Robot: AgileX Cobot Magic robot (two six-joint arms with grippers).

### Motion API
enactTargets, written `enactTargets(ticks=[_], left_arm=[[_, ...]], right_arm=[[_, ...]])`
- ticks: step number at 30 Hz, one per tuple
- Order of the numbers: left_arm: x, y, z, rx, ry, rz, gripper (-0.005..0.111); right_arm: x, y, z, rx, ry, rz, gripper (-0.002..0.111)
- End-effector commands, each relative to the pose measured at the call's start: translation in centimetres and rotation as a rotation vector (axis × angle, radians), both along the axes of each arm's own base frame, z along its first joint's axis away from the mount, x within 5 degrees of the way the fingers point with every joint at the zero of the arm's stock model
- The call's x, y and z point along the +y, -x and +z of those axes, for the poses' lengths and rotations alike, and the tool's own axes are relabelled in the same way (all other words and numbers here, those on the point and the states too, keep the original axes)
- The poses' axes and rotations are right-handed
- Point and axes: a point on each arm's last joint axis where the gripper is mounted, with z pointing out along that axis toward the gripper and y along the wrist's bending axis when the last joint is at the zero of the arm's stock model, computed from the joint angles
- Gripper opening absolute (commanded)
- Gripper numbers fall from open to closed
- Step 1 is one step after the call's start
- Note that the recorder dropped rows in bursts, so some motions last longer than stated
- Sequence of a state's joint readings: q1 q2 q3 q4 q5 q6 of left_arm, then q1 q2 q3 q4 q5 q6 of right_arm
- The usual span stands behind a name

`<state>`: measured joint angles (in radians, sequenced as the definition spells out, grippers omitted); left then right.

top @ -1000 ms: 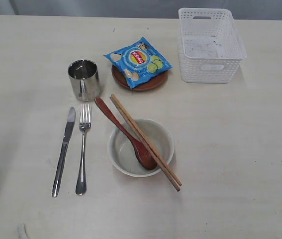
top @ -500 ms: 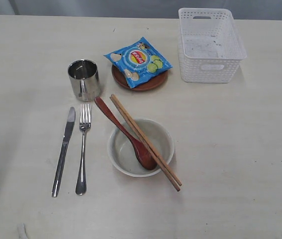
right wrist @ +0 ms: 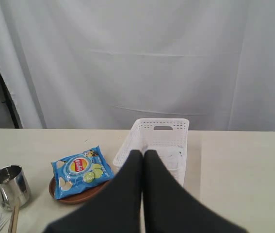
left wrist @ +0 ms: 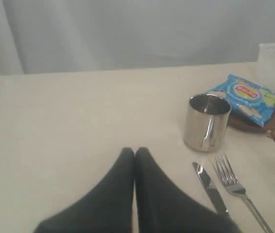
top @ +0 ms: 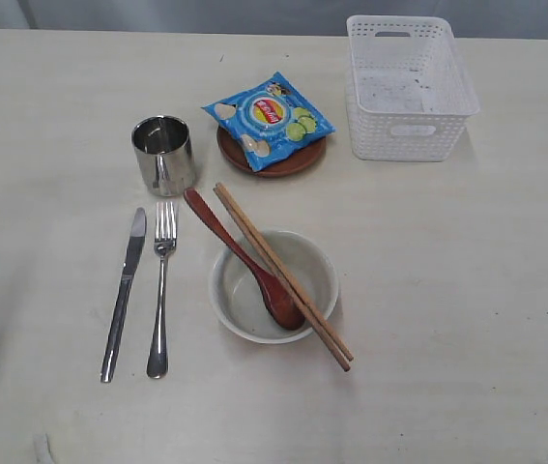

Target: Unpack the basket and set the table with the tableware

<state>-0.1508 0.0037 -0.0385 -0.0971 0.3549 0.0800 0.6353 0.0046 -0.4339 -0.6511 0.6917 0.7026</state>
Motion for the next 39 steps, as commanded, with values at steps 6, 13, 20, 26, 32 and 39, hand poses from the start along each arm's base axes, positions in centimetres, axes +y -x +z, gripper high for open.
enactTargets(ticks=[6, 13, 20, 26, 32, 39], left_arm=[[-0.03, -0.10, -1.15, 0.019, -0.012, -0.005, 0.000], [0.11, -0.13, -1.14, 0.010, -0.058, 0.000, 0.000], [0.11, -0.13, -1.14, 0.010, -0.057, 0.000, 0.000], [0.11, -0.13, -1.14, 0.010, -0.057, 0.000, 0.000], [0.11, -0.13, -1.14, 0.010, -0.057, 0.000, 0.000], [0.11, -0.13, -1.14, 0.010, -0.057, 0.000, 0.000]], right_arm=[[-0.09, 0.08, 0.01, -0.007, 0.011, -0.007, 0.000], [-0.09, 0.08, 0.01, -0.006, 0.007, -0.007, 0.000], [-0.09, 0.08, 0.01, -0.006, 0.007, -0.007, 0.000], [-0.09, 0.08, 0.01, -0.006, 0.007, -0.007, 0.000], [-0.09, 0.08, 0.01, -0.006, 0.007, -0.007, 0.000], [-0.09, 0.08, 0.01, -0.007, 0.012, -0.006, 0.000]])
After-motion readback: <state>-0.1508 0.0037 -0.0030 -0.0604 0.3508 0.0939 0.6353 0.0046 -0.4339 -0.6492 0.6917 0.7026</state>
